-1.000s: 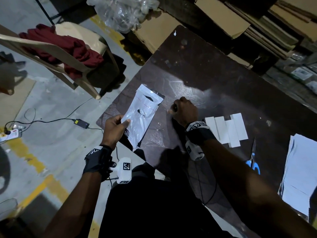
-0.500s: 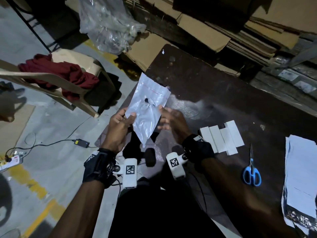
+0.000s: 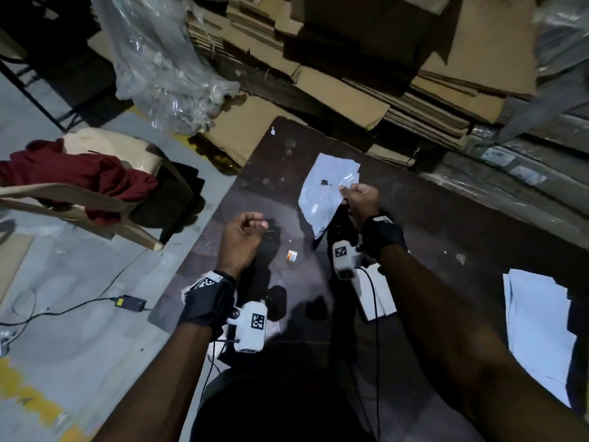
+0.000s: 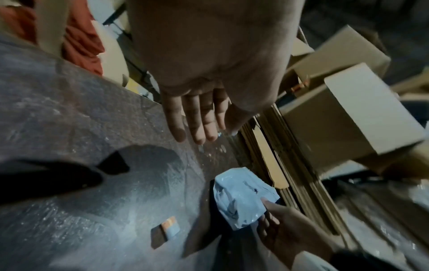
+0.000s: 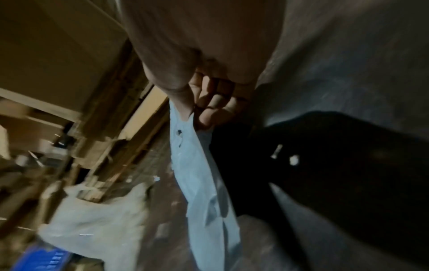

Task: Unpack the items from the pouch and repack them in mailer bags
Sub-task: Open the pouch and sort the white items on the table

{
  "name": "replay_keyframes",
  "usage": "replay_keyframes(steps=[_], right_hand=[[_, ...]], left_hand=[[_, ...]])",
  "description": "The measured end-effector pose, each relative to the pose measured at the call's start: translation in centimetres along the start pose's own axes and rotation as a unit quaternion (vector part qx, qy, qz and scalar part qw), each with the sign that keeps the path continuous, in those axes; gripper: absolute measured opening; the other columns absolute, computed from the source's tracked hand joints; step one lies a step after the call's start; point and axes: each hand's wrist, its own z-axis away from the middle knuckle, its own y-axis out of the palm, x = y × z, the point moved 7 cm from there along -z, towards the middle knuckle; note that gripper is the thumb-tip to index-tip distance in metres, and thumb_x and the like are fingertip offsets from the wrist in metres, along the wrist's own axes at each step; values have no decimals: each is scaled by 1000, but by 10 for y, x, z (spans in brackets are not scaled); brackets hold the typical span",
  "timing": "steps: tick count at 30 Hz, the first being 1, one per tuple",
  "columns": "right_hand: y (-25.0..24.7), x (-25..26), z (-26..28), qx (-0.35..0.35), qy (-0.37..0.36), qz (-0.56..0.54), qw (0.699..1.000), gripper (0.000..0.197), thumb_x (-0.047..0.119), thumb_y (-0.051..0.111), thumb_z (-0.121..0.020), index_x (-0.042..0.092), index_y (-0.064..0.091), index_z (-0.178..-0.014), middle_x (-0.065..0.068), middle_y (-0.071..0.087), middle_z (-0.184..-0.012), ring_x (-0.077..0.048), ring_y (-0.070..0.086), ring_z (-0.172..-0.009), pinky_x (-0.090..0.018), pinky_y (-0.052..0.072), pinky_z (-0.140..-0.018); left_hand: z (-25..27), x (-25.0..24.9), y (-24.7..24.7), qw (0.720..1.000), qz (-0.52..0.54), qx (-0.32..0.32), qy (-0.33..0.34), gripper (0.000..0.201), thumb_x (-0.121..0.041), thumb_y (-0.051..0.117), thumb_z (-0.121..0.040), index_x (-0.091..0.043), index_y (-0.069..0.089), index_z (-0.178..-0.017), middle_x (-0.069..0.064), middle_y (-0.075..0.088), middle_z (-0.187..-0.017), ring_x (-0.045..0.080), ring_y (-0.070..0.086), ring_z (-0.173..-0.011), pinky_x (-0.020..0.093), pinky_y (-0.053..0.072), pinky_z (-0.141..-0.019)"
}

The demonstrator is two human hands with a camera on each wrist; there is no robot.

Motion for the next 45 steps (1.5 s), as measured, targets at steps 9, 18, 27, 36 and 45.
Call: replay_keyframes(steps=[9, 18, 27, 36, 45], right_hand=[[-70, -43, -9, -12, 48, 63, 997, 40, 20, 78, -66, 11, 63, -102, 2, 63, -74, -19, 60, -68, -36, 51, -65], [-202, -72, 149, -73, -77, 236, 966, 11, 27, 67, -80, 16, 65, -84, 2, 64, -72, -11, 59, -66, -25, 41, -63], [-359, -176, 256, -170, 9, 322, 931, 26, 27, 69, -82, 22, 69, -108, -3, 71, -106, -26, 66, -97, -35, 49, -82], [-466, -253, 277, -143, 61, 325, 933, 35, 18, 75, -76, 15, 66, -110, -4, 65, -111, -21, 65, -97, -21, 39, -72], [-463, -259, 260, -86, -18, 437, 895, 16, 32, 66, -83, 26, 64, -97, -6, 54, -98, -26, 56, -93, -28, 34, -62]], left_hand=[[13, 1, 39, 989, -130, 64, 25, 8, -31, 71, -82, -31, 63, -84, -9, 67, -86, 18, 67, -89, 42, 54, -91], [91, -9, 150, 941, -238, 209, 120, 12, -34, 65, -83, -36, 59, -94, -10, 70, -94, 14, 66, -90, 37, 53, -86], [215, 10, 277, 861, -316, 329, 223, 12, -31, 63, -86, -31, 60, -98, -8, 67, -106, 14, 64, -91, 36, 53, -84], [287, 29, 350, 832, -325, 380, 241, 14, -34, 65, -78, -29, 60, -90, -2, 68, -99, 17, 68, -86, 38, 55, -82], [314, 40, 366, 829, -327, 385, 241, 12, -22, 63, -80, -29, 57, -88, 2, 65, -95, 24, 63, -83, 36, 50, -79]])
